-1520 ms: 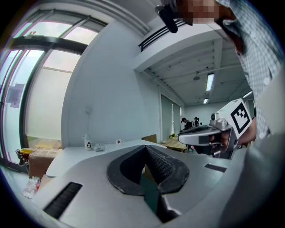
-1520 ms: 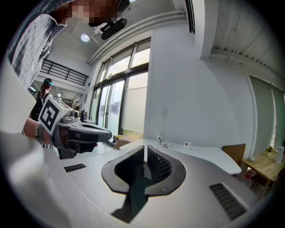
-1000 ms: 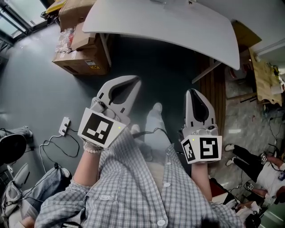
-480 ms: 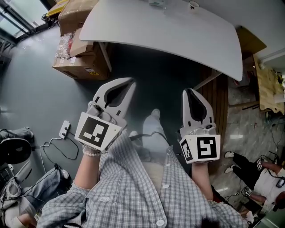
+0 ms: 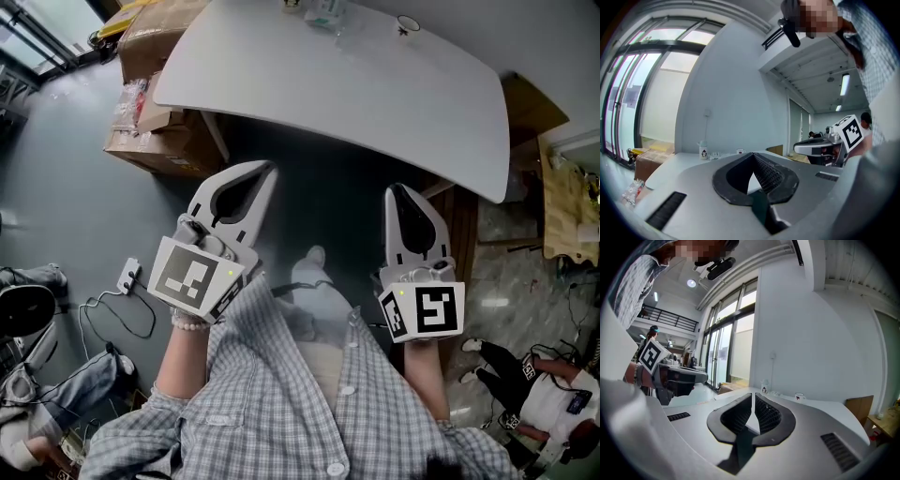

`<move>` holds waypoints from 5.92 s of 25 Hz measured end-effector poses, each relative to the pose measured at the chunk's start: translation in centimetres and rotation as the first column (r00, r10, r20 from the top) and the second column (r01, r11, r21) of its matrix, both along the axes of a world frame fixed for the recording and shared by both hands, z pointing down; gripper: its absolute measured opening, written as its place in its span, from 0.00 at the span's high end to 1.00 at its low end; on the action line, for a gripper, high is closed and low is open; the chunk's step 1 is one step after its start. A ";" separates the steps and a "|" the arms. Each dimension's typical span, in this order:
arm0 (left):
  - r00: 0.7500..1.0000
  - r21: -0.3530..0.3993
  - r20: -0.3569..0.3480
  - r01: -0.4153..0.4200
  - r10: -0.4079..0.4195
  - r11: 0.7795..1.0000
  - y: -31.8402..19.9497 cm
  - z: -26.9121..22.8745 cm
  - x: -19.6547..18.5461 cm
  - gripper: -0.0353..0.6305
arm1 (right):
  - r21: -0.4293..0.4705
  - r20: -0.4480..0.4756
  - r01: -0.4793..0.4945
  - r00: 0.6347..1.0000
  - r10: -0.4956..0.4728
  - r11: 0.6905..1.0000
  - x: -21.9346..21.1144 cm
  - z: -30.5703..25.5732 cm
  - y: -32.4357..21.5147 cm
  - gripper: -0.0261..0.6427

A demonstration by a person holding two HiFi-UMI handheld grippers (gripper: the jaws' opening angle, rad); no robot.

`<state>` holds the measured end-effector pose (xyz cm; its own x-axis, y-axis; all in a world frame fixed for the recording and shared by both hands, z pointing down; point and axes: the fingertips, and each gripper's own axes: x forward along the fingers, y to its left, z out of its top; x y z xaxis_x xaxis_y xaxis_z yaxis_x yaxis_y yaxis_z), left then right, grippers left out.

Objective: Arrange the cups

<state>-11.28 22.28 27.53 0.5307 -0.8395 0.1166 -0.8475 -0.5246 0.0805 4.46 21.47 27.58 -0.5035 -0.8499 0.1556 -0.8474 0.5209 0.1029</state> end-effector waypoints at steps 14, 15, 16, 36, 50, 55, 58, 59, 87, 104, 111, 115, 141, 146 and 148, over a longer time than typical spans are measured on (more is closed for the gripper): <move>0.999 0.029 0.012 0.037 -0.037 0.999 -6.5 -0.9 5.2 0.93 | 0.086 0.019 -0.038 0.999 0.037 0.996 7.3 -2.0 -7.8 0.91; 0.999 0.027 0.016 0.036 -0.036 0.999 -6.9 -0.8 5.6 0.93 | 0.091 0.028 -0.040 0.999 0.038 0.995 7.7 -2.1 -8.1 0.91; 0.999 0.024 0.021 0.034 -0.035 0.999 -7.1 -0.8 5.9 0.93 | 0.093 0.035 -0.040 0.999 0.037 0.995 7.9 -2.1 -8.4 0.91; 0.999 0.023 0.040 -0.034 0.033 0.999 -13.0 -0.6 9.3 0.93 | 0.057 0.011 -0.085 0.996 0.085 0.995 10.9 -0.4 -12.5 0.91; 0.987 0.017 0.024 -0.158 0.157 0.987 -23.2 -0.1 9.7 0.93 | 0.041 -0.019 -0.150 0.988 0.151 0.988 9.5 -0.7 -21.1 0.91; 0.982 0.008 0.046 -0.186 0.185 0.983 -27.2 0.4 8.8 0.93 | 0.031 -0.029 -0.184 0.982 0.184 0.983 8.7 -0.6 -24.4 0.91; 0.979 -0.006 0.057 -0.194 0.194 0.981 -29.3 1.1 8.1 0.93 | 0.026 -0.032 -0.202 0.979 0.202 0.979 8.2 -0.5 -26.1 0.91; 0.979 -0.010 0.052 -0.196 0.196 0.981 -30.0 1.3 7.9 0.93 | 0.026 -0.034 -0.206 0.978 0.207 0.978 8.1 -0.4 -26.6 0.91; 0.963 -0.225 0.052 -0.245 0.263 0.943 -39.9 11.5 5.1 0.93 | -0.086 -0.133 -0.278 0.955 0.266 0.957 5.9 3.6 -33.1 0.91; 0.962 -0.363 0.147 -0.164 0.230 0.917 -44.1 19.0 6.1 0.84 | -0.180 -0.160 -0.216 0.969 0.188 0.960 7.1 6.8 -36.5 0.91; 0.968 -0.369 0.157 -0.126 0.195 0.921 -45.3 20.2 6.5 0.86 | -0.233 -0.177 -0.195 0.972 0.156 0.953 8.2 9.1 -37.5 0.91; 0.972 -0.364 0.147 -0.121 0.185 0.923 -45.9 20.3 6.8 0.86 | -0.259 -0.200 -0.191 0.970 0.141 0.947 9.2 10.7 -38.7 0.91; 0.997 -0.384 0.071 -0.004 0.034 0.923 -53.6 20.6 12.5 0.86 | -0.276 -0.396 -0.138 0.918 0.018 0.951 14.9 17.7 -52.6 0.91; 0.997 -0.372 0.078 0.017 0.013 0.928 -55.0 20.4 13.6 0.86 | -0.273 -0.437 -0.096 0.899 -0.035 0.957 15.4 18.3 -54.8 0.88; 0.997 -0.368 0.078 0.027 0.002 0.930 -55.5 20.4 13.9 0.86 | -0.282 -0.443 -0.071 0.894 -0.064 0.957 15.4 18.6 -55.5 0.84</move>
<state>2.58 -33.27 47.91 0.4976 -0.7365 0.4582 -0.8652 -0.4594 0.2011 19.86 -34.01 46.19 -0.3210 -0.7367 0.5952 -0.7492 0.5820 0.3162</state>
